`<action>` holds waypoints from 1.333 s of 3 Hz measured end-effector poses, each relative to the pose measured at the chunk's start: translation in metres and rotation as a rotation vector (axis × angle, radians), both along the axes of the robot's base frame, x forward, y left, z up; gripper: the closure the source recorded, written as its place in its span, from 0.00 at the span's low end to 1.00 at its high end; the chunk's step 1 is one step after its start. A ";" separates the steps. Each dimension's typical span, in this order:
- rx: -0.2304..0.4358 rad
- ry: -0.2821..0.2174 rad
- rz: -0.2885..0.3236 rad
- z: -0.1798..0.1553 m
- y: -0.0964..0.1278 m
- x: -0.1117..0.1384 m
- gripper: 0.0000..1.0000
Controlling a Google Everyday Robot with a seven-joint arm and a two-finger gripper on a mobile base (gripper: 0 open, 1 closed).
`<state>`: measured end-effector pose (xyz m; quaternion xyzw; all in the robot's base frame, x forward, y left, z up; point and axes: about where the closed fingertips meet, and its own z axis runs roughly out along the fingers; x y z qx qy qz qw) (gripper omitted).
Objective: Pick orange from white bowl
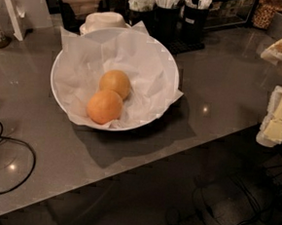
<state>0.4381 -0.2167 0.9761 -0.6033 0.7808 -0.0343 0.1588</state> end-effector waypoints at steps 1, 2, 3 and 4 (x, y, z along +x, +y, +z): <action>0.004 -0.003 0.022 0.000 0.006 0.003 0.00; 0.014 -0.008 0.078 0.000 0.022 0.010 0.00; 0.064 -0.010 0.242 -0.001 0.069 0.025 0.00; 0.119 -0.020 0.400 0.003 0.115 0.031 0.00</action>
Offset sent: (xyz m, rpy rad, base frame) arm 0.0176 0.0372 -0.0046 0.0237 0.0086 0.1426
